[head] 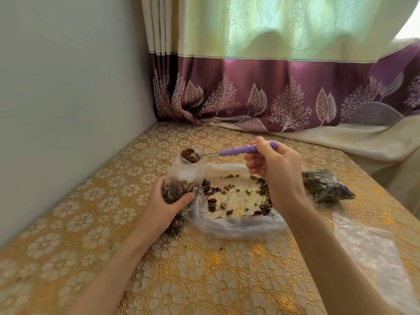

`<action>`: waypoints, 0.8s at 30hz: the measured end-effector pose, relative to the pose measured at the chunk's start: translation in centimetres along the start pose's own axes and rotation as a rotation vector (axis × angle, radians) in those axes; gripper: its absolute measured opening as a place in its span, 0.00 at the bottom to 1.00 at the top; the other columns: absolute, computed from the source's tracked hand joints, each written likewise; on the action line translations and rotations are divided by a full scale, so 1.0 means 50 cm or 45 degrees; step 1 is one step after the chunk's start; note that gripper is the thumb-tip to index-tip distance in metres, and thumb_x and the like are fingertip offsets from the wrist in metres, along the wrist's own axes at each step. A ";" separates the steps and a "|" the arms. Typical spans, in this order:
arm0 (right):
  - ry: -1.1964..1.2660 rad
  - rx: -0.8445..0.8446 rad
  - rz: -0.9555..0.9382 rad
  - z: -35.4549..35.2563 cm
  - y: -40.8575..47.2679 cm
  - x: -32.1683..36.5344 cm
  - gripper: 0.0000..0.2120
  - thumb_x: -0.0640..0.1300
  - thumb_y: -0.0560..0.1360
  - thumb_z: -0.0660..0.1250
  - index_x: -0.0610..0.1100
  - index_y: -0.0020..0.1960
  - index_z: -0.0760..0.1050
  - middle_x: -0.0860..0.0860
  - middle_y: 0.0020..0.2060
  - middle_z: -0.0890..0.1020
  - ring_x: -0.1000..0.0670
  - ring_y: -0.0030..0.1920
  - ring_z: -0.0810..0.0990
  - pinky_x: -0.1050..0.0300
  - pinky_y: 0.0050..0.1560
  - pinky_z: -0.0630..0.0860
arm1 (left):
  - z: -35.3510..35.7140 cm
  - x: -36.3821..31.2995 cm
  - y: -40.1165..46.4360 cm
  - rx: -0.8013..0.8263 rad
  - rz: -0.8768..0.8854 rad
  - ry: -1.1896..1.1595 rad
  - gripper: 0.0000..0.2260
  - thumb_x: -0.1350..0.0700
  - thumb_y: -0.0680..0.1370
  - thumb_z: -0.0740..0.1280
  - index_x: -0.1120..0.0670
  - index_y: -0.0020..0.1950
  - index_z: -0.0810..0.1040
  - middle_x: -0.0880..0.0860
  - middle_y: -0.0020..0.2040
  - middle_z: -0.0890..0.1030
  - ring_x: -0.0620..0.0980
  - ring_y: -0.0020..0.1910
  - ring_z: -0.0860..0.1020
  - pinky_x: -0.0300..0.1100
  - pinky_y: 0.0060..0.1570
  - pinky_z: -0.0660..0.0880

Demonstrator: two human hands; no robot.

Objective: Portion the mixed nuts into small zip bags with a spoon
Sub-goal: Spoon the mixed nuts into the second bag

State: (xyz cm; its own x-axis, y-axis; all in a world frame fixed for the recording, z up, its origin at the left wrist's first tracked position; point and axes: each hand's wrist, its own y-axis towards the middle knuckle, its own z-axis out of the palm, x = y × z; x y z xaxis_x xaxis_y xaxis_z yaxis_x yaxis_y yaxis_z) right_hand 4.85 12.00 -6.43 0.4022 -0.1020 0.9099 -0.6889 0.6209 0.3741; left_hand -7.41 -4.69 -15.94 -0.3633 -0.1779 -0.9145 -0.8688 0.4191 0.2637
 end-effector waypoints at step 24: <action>-0.243 -0.317 -0.030 -0.133 0.053 -0.078 0.15 0.42 0.79 0.62 0.43 0.35 0.76 0.54 0.25 0.76 0.55 0.28 0.70 0.64 0.31 0.68 | 0.004 -0.007 -0.005 -0.064 0.099 -0.003 0.20 0.40 0.60 0.71 0.39 0.47 0.70 0.38 0.47 0.76 0.25 0.43 0.74 0.26 0.36 0.70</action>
State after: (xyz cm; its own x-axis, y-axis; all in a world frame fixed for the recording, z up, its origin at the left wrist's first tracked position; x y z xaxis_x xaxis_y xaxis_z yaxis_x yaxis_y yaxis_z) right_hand 5.48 19.21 -10.21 0.2797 -0.2483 0.9274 -0.5022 0.7854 0.3617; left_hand -7.00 -4.56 -15.72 -0.4299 -0.1444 -0.8912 -0.8538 0.3861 0.3493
